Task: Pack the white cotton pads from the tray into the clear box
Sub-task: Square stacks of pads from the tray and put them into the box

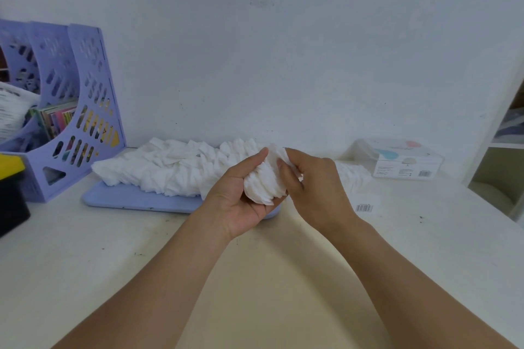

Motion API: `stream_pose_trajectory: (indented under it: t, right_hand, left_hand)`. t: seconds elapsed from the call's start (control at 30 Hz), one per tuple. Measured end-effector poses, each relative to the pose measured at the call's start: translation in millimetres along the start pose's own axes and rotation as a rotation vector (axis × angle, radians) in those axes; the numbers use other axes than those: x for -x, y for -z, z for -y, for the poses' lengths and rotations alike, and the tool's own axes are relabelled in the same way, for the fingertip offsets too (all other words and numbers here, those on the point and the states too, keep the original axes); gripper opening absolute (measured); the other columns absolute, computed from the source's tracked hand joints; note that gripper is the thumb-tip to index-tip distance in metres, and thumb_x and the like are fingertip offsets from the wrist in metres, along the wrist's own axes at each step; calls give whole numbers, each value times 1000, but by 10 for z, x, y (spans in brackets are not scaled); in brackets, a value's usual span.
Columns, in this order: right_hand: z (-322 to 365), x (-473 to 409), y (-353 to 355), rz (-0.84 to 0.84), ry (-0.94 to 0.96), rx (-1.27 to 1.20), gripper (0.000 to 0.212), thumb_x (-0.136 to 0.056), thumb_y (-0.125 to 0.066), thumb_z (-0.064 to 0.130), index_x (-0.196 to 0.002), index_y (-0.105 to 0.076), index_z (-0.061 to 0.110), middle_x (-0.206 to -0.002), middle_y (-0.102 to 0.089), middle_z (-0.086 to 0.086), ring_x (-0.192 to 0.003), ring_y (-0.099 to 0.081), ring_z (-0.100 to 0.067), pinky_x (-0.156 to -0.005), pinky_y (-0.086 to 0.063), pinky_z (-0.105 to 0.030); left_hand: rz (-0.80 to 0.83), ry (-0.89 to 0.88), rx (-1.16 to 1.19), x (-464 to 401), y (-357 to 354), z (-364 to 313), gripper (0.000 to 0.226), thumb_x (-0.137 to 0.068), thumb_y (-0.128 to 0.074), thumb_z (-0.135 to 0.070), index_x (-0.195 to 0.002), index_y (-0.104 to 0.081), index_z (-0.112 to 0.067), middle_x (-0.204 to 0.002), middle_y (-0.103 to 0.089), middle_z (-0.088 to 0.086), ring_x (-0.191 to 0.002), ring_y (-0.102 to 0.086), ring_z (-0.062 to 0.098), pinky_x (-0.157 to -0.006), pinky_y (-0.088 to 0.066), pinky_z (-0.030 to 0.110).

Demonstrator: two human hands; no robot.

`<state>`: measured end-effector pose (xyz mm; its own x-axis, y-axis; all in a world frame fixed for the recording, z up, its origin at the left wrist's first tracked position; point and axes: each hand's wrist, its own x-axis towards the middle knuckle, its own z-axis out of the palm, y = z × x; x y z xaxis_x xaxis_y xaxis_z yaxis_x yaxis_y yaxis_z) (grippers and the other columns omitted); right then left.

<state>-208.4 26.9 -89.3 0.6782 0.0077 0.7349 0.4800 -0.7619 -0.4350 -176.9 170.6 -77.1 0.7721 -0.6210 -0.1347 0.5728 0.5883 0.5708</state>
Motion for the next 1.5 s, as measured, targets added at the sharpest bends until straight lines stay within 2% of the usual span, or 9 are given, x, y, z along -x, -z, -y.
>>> stream_pose_trajectory:
  t: [0.17, 0.23, 0.3, 0.37, 0.6, 0.87, 1.03, 1.17, 1.5]
  right_hand:
    - [78, 21, 33, 245, 12, 16, 36, -104, -47, 22, -72, -39, 36, -65, -46, 11, -63, -43, -10, -59, -35, -26]
    - [114, 47, 81, 352, -59, -75, 11, -101, -55, 19, -96, -57, 28, -86, -58, 13, -80, -51, -3, -73, -43, -24]
    - [110, 42, 120, 418, -146, -108, 56, -94, -70, 25, -144, -46, 30, -122, -54, 24, -106, -50, 12, -91, -39, -10]
    - [102, 21, 140, 401, -197, -151, 90, -86, -80, 35, -158, -26, 33, -135, -47, 28, -117, -49, 18, -94, -38, -3]
    - [28, -15, 141, 375, -278, -336, 89, -75, -91, 32, -149, -43, 33, -124, -65, 10, -117, -64, -8, -103, -54, -41]
    - [35, -17, 143, 349, -271, -396, 81, -73, -83, 24, -146, -47, 31, -119, -68, 7, -110, -68, -11, -97, -58, -41]
    - [16, -40, 190, 339, -294, -510, 70, -83, -82, 6, -143, -51, 25, -117, -72, 0, -108, -71, -14, -94, -59, -40]
    - [9, -50, 225, 342, -318, -578, 63, -84, -81, 5, -139, -55, 23, -116, -73, 2, -109, -71, -13, -91, -60, -33]
    - [-27, -50, 233, 353, -379, -656, 65, -82, -82, 10, -140, -55, 22, -121, -72, -1, -112, -71, -18, -92, -60, -41]
  left_hand:
    - [-50, -9, -54, -18, 14, -10, 36, -75, -78, -18, -107, -69, -6, -98, -75, 13, -79, -74, 25, -72, -62, 33]
    - [-85, -18, -87, -27, 27, -24, 36, -75, -79, -21, -108, -70, -7, -101, -75, 12, -86, -75, 26, -87, -59, 37]
    - [-94, -3, -92, -27, 28, -27, 42, -78, -79, -22, -117, -70, -10, -112, -75, 11, -102, -73, 27, -100, -54, 43]
    - [-94, 23, -84, -30, 26, -26, 51, -78, -80, -23, -126, -67, -12, -118, -72, 11, -111, -70, 27, -97, -55, 43]
    - [-25, 137, -184, 28, 13, 17, 33, -85, -76, -23, -113, -69, -7, -107, -74, 13, -94, -74, 28, -85, -56, 44]
    - [-1, 140, -180, 31, -4, 4, 50, -79, -77, -31, -122, -65, -8, -111, -74, 14, -97, -74, 30, -75, -61, 43]
    - [49, 147, -112, 40, 2, -18, 49, -83, -73, -27, -124, -63, -1, -118, -71, 21, -102, -72, 35, -83, -61, 50]
    - [74, 136, -61, 36, 1, -22, 55, -82, -73, -26, -128, -61, 0, -122, -68, 24, -107, -70, 39, -91, -57, 55]
    - [137, 148, -13, 18, 16, -26, 59, -85, -72, -26, -134, -55, 1, -129, -63, 27, -117, -64, 42, -97, -53, 58]
